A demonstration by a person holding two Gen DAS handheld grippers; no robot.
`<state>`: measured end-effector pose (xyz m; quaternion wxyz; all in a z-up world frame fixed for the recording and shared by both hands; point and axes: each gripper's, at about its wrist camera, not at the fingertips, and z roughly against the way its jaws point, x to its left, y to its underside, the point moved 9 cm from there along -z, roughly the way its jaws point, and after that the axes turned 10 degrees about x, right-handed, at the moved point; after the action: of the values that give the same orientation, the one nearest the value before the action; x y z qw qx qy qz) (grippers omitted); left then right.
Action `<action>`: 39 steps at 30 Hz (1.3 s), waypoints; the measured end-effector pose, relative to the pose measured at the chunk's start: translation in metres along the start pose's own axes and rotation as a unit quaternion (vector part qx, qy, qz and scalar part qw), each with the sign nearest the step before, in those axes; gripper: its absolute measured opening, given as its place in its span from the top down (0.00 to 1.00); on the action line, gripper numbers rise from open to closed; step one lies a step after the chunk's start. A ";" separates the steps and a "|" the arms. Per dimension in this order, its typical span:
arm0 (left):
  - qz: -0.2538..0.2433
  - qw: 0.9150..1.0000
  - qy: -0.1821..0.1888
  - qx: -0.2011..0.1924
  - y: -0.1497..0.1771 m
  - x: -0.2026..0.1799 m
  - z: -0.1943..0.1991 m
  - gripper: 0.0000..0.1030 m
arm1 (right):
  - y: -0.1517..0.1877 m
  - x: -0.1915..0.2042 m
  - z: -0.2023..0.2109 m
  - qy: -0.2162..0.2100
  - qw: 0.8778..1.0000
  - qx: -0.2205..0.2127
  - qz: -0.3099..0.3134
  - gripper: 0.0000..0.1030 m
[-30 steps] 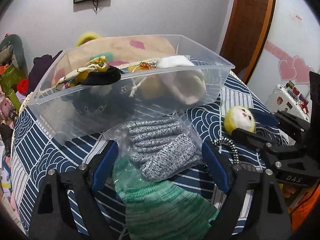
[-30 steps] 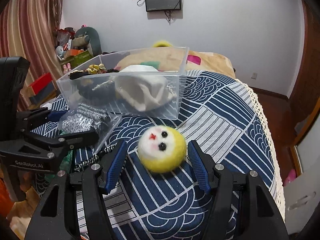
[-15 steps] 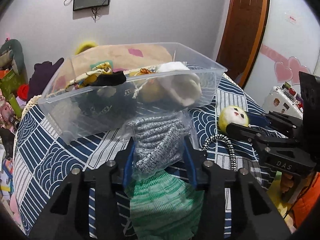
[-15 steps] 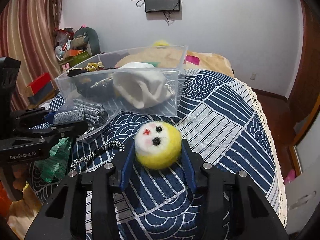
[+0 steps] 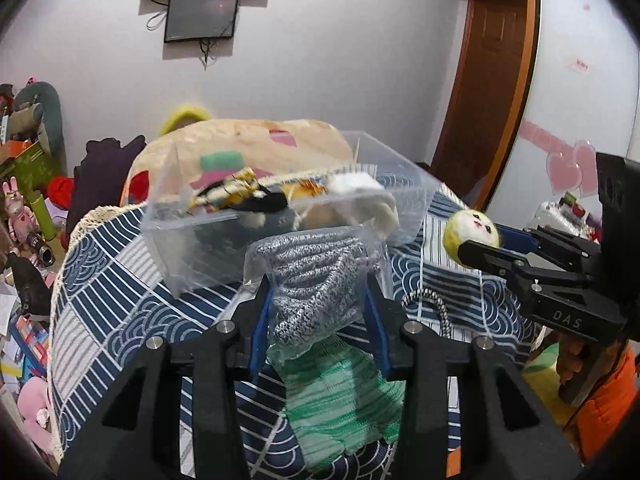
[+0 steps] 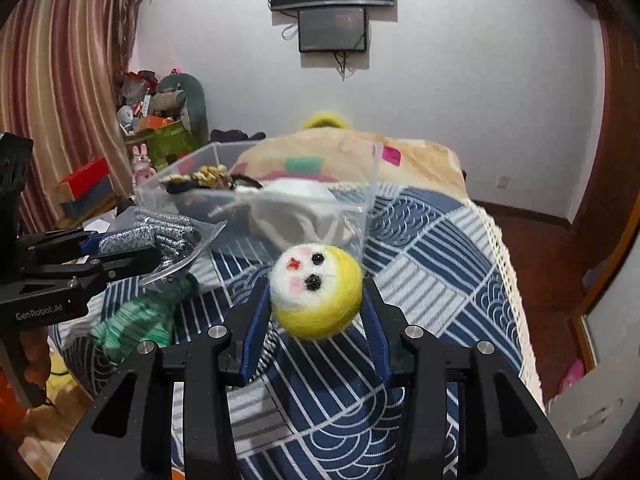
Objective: Organize soft objects
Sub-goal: 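Place the felt ball in the box with the right gripper while the left drops the bagged sock in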
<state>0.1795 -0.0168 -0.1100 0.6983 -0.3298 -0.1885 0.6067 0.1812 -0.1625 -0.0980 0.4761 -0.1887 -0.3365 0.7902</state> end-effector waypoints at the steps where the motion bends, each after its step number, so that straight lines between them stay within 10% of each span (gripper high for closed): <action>1: 0.003 1.000 0.000 -0.004 -0.002 0.002 0.003 0.60 | -0.003 0.001 0.002 0.000 1.000 -0.004 0.002 0.60; 19: 0.026 0.996 -0.025 -0.084 -0.067 0.024 0.049 0.60 | -0.066 0.016 0.024 -0.001 0.996 -0.079 0.031 0.60; 39: 0.023 0.999 -0.025 -0.018 -0.090 0.023 -0.034 0.60 | -0.076 -0.002 -0.034 0.011 1.000 -0.019 0.008 0.60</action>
<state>0.2715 -0.0064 -0.0748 0.6730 -0.3308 -0.2092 0.6276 0.2511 -0.1282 -0.0681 0.4696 -0.2094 -0.3444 0.7855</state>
